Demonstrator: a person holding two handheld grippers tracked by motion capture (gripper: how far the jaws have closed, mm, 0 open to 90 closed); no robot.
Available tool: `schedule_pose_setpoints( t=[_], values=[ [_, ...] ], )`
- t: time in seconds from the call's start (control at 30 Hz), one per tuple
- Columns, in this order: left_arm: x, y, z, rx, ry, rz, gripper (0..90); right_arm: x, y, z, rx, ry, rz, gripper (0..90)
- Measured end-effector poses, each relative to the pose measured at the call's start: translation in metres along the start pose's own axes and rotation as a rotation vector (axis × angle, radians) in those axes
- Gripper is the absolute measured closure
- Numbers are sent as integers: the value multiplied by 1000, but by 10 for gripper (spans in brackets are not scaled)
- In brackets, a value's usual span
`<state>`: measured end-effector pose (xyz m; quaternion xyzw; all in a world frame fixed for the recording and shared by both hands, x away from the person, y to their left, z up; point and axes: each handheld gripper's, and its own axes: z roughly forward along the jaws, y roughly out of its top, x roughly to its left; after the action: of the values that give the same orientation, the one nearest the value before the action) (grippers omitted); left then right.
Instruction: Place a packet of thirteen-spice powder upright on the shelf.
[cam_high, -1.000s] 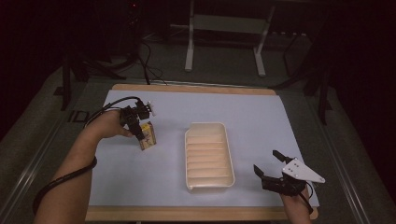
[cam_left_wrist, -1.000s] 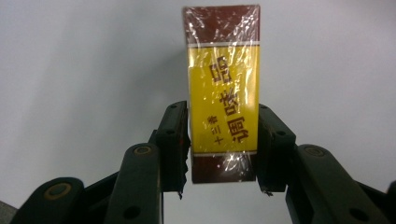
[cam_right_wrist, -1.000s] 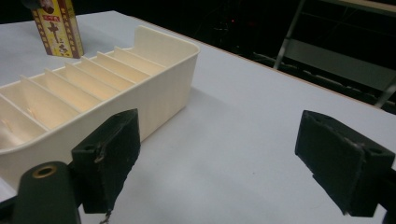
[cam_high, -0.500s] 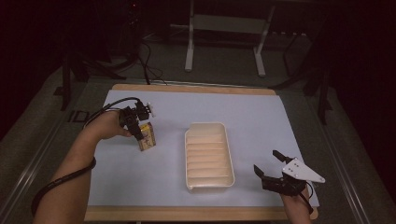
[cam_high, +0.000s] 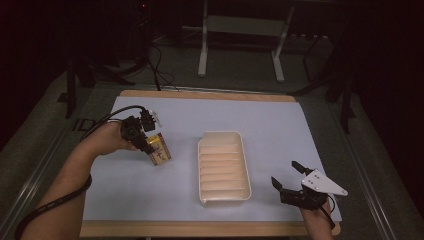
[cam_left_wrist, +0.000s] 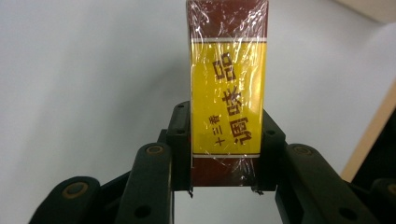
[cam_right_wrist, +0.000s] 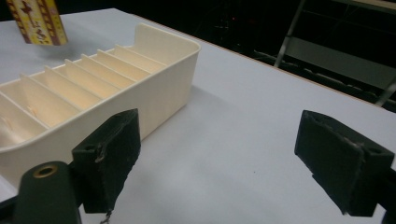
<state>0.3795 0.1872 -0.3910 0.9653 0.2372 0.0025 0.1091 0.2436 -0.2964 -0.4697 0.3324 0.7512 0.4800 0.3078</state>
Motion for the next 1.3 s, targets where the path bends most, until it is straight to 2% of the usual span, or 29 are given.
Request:
schedule_pose_setpoints(
  t=[0.17, 0.2, 0.23, 0.27, 0.33, 0.37, 0.4, 0.43, 0.53, 0.63, 0.67, 0.7, 0.73, 0.8, 0.83, 0.93, 0.97, 1.1, 1.13, 1.2, 1.27, 1.3],
  values=[
    [-13, -1, -8, 3, 1, 33, 675, 0, 0, 0, -1, 0, -1, 145],
    [-16, -2, -10, -7, 13, 46, 675, 0, 0, 0, -1, 1, -1, 145],
    [-17, -2, -12, -15, 3, 40, 675, 1, 0, 0, -1, 1, -2, 145],
    [-20, -2, -14, -22, 7, 59, 675, 1, 0, 0, -1, 1, -1, 145],
    [-23, -2, -18, -40, 0, 60, 676, 1, 0, 0, -1, 2, -1, 145],
    [-26, -2, -19, -45, 4, 81, 676, 1, 0, 0, -1, 1, -2, 144],
    [-28, -2, -20, -50, 2, 78, 676, 1, 1, 0, -1, 1, -4, 144],
    [-32, -1, -21, -52, -10, 90, 676, 1, 1, 0, -1, 2, -4, 145],
    [-38, 1, -25, -50, -7, 108, 676, 1, 0, 1, 0, 3, -2, 145],
    [-45, 2, -31, -70, 10, 136, 676, 1, 0, 1, 2, 3, -4, 145],
    [-46, 3, -34, -84, 12, 144, 677, 1, 0, 1, 3, 3, -5, 144],
    [-48, 3, -36, -87, -5, 150, 676, 2, 0, 1, 5, 4, -6, 145],
    [-51, 4, -38, -92, 5, 162, 677, 1, 0, 1, 4, 4, -7, 145],
    [-55, 6, -42, -89, -4, 171, 676, 1, 0, 2, 7, 5, -5, 144],
    [-58, 8, -43, -89, 8, 184, 677, 1, 0, 2, 7, 5, -3, 145],
    [-65, 12, -47, -83, 10, 204, 676, 1, 0, 2, 7, 6, -2, 144],
    [-67, 14, -48, -83, -2, 204, 677, 1, 0, 2, 7, 6, -1, 145],
    [-78, 21, -54, -124, 22, 246, 677, 1, 0, 2, 7, 7, 1, 144],
    [-80, 23, -55, -130, 10, 248, 677, 1, 0, 2, 6, 6, -1, 145],
    [-85, 26, -57, -141, 21, 273, 677, 1, 0, 2, 5, 6, -1, 145],
    [-88, 31, -58, -149, 3, 284, 677, 1, 0, 1, 5, 5, 1, 145],
    [-90, 33, -58, -153, 13, 297, 677, 1, 0, 1, 3, 4, -1, 145]
  ],
)
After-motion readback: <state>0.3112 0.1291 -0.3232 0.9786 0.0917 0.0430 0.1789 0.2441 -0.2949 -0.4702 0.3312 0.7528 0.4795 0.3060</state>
